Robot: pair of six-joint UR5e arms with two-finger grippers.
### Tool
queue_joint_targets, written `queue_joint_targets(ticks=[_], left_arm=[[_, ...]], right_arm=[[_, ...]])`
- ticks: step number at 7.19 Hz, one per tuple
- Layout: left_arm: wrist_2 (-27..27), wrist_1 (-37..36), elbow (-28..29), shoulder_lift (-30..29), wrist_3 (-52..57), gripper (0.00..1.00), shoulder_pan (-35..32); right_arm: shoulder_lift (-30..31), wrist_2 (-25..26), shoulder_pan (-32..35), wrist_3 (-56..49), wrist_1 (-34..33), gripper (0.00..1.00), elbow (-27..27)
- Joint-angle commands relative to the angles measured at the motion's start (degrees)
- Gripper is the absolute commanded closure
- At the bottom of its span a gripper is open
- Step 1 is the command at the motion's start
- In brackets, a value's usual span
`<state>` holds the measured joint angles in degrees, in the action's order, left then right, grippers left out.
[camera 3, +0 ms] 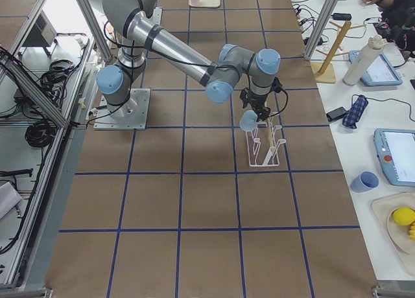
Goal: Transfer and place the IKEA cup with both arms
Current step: 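Lower the right gripper and grasp the light blue cup on the peg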
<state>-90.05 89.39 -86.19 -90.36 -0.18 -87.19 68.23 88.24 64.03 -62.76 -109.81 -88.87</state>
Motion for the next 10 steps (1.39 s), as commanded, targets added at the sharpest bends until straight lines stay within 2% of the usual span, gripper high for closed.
queue_joint_targets(ticks=[1,2,3,4,6,10], left_arm=[[-0.03,0.00,-0.21,0.00,0.00,0.00,0.00],[0.05,-0.09,-0.21,0.00,0.00,0.00,0.00],[0.05,0.00,-0.30,0.00,0.00,0.00,0.00],[-0.03,-0.09,-0.56,0.00,0.00,0.00,0.00],[-0.03,-0.09,-0.56,0.09,0.00,0.00,0.00],[0.49,-0.09,-0.39,0.09,0.00,0.00,0.09]], right_arm=[[-0.72,0.00,-0.05,0.00,-0.66,0.08,-0.25],[-0.73,-0.08,0.04,0.09,-0.75,0.22,-0.25],[-0.73,0.00,0.04,0.18,-0.75,0.29,-0.25],[-0.73,0.09,-0.05,0.18,-0.75,0.43,-0.25],[-0.20,1.14,-0.05,0.35,-0.76,0.63,-0.16],[4.96,1.06,0.13,0.62,2.21,0.65,0.89]])
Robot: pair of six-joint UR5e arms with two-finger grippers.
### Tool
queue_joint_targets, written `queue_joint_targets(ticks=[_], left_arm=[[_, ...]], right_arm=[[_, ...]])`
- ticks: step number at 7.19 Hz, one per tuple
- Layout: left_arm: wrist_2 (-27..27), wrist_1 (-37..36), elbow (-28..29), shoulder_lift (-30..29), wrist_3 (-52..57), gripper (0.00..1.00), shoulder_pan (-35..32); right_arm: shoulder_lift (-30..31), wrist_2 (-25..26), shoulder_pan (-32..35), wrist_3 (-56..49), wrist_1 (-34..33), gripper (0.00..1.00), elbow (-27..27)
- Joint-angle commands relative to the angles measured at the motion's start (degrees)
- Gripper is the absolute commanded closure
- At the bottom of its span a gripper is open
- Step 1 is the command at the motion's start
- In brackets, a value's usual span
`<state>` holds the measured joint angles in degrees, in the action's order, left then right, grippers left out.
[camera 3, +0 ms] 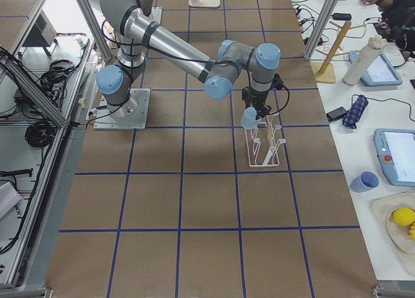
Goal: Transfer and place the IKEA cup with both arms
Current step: 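Lower the right gripper and grasp the light blue cup on the peg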
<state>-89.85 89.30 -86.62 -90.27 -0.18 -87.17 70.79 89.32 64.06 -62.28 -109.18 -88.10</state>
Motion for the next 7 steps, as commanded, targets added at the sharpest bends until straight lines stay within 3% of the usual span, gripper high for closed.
queue_joint_targets(ticks=[1,3,4,5,7], left_arm=[[0.29,0.00,0.66,-0.17,0.00,0.00,0.08],[0.55,0.09,1.10,-0.26,0.09,0.00,1.03],[3.95,0.09,1.19,-0.17,0.09,0.00,2.78],[8.42,0.44,1.10,0.00,0.09,0.00,4.80],[10.30,1.31,0.32,0.53,5.14,0.00,6.48]], right_arm=[[4.69,-0.20,0.19,0.22,2.56,0.64,0.12],[8.82,-0.73,0.54,1.27,5.02,0.64,0.03],[11.80,-2.64,1.06,2.76,7.29,0.64,0.03],[13.83,-6.32,1.76,4.08,10.19,0.64,-0.05],[16.04,-13.26,4.57,7.57,12.49,0.65,-0.05]])
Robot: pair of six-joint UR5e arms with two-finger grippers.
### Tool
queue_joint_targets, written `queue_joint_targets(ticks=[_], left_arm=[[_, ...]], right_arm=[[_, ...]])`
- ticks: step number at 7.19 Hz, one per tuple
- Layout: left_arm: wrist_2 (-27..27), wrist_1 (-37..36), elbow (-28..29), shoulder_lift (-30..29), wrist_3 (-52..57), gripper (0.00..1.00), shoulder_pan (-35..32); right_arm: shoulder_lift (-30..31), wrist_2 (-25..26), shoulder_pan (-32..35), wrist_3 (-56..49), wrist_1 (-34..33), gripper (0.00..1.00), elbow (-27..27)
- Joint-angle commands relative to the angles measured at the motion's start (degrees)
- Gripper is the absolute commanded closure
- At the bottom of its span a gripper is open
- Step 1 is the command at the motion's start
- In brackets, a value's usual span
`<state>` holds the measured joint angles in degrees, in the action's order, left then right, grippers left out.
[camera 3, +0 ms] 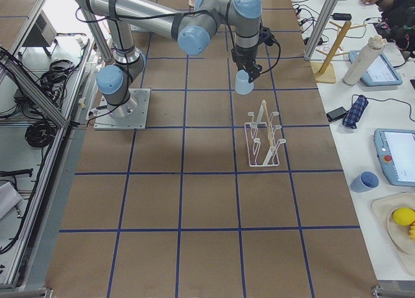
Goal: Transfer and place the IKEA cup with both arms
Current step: 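Lift the cup toward the left gripper while the left arm reaches toward it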
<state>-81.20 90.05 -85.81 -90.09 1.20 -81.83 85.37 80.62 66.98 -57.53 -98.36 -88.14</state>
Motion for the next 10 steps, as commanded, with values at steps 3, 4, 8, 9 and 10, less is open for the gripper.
queue_joint_targets(ticks=[3,4,8,9,10], left_arm=[[14.54,10.73,-1.29,1.14,17.82,0.00,10.69],[15.45,12.94,-1.55,0.88,22.84,0.00,12.72],[35.18,14.90,-10.22,-4.03,22.90,0.00,16.09],[37.50,14.81,-11.73,-4.82,22.36,0.00,13.12],[41.44,14.81,-11.92,-5.18,19.40,0.00,7.61]], right_arm=[[1.55,-22.04,2.70,9.18,7.73,0.65,-0.72],[1.47,-26.35,5.15,11.81,9.05,0.66,-0.72],[1.47,-51.91,9.73,22.89,17.98,0.69,-0.98],[1.20,-57.19,11.40,26.21,20.20,0.70,-0.90],[1.11,-60.72,13.85,29.64,21.88,0.70,-1.16]])
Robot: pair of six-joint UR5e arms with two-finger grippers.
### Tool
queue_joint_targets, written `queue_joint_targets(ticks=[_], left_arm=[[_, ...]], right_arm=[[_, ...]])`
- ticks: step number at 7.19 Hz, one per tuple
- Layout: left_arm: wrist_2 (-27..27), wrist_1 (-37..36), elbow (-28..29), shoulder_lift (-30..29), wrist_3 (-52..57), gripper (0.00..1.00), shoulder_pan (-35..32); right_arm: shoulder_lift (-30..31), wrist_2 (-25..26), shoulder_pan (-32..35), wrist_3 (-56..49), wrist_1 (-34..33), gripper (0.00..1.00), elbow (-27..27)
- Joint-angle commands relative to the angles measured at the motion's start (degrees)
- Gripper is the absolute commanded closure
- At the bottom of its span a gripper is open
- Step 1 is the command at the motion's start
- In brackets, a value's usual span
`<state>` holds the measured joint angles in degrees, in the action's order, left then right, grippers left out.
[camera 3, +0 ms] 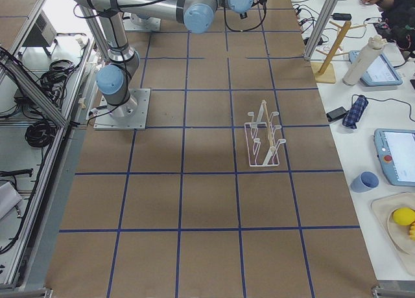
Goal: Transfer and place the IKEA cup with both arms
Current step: 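Lift the cup toward the left gripper while the left arm reaches toward it, then close the left gripper on the cup's open rim held by the right gripper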
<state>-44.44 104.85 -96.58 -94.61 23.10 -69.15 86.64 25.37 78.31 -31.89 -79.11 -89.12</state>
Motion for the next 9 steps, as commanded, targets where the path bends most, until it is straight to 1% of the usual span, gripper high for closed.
queue_joint_targets(ticks=[1,2,3,4,5,6,7,8,9], left_arm=[[11.76,-1.21,-1.15,-0.84,-4.53,0.00,-8.86],[18.53,-2.10,-1.59,-1.18,-4.47,0.00,-9.60],[22.69,-1.67,-2.72,-0.84,-4.12,0.00,-9.69],[27.86,-1.58,-5.60,0.03,-3.85,0.00,-9.60],[34.53,-2.10,-9.63,0.13,-3.76,0.00,-8.12],[35.55,-2.45,-12.37,-0.04,-1.93,0.00,-7.59],[36.35,-2.46,-13.10,0.56,-1.39,0.00,-7.76],[39.66,-2.19,-13.97,1.00,-1.39,0.00,-8.63],[40.22,-2.37,-15.55,2.23,-1.30,0.00,-8.72]], right_arm=[[-0.15,-6.72,5.86,5.95,3.08,0.70,-1.40],[-0.24,-6.74,7.63,6.49,3.17,0.70,-2.89],[0.02,-6.74,7.74,6.58,3.08,0.70,-4.03],[0.02,-7.69,7.74,7.02,3.43,0.70,-4.13],[0.02,-8.66,7.74,7.02,4.13,0.70,-4.13],[-0.15,-11.19,7.74,6.93,4.05,0.70,-4.13],[-0.15,-11.48,7.74,6.93,4.05,0.70,-4.13],[-0.41,-11.57,7.82,6.93,3.70,0.70,-4.22],[-1.02,-11.48,7.83,6.93,3.61,0.70,-4.22]])
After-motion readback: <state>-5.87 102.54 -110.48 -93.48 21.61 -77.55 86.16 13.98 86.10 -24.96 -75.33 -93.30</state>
